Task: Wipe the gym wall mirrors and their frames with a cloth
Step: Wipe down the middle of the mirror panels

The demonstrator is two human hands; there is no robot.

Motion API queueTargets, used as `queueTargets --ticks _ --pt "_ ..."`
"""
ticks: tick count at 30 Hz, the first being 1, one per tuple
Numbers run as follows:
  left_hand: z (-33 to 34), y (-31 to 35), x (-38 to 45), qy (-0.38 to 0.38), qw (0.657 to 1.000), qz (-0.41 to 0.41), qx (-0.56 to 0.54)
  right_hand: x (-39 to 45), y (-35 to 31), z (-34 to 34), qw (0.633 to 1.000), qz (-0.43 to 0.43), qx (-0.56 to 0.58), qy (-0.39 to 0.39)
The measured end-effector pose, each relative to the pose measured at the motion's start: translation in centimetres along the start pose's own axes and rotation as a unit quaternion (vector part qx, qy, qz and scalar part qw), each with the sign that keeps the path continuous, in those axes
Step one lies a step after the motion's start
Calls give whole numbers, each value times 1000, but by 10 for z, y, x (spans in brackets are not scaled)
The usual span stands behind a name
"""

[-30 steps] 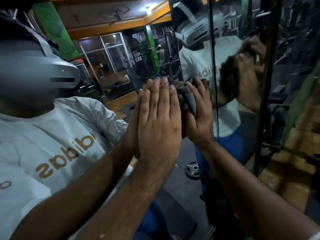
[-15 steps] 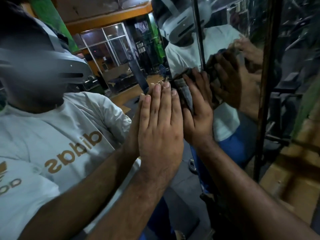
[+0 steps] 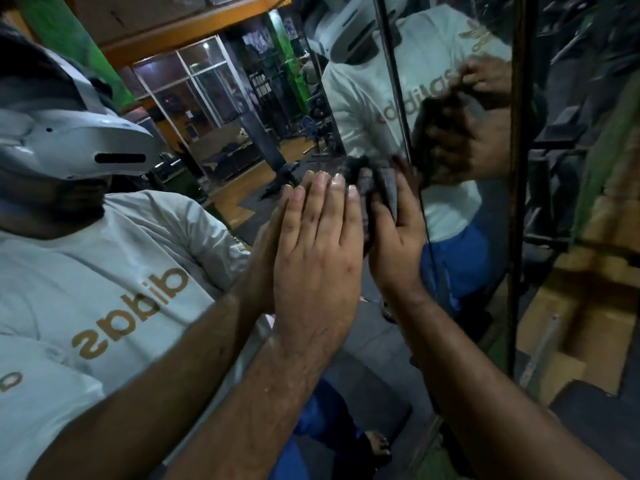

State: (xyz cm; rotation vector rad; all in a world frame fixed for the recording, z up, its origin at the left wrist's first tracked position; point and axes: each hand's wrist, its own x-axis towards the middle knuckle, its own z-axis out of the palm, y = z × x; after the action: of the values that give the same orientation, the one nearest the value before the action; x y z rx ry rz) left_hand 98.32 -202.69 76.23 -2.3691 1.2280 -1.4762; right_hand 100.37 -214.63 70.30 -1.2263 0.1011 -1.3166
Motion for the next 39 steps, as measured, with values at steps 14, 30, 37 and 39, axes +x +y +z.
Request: queueTargets --ticks 14,30,37,39 --pt "-14 -17 -38 -64 996 25 58 -64 10 8 985 -47 -167 -24" --pt "-60 -54 -102 -76 997 -8 34 -137 11 21 976 35 -208 53" --pt "-55 -66 -116 -95 991 43 80 -141 -40 55 994 74 -71 31" --pt "-53 -65 -117 -92 990 49 90 -155 -28 45 991 -26 -130 -33"
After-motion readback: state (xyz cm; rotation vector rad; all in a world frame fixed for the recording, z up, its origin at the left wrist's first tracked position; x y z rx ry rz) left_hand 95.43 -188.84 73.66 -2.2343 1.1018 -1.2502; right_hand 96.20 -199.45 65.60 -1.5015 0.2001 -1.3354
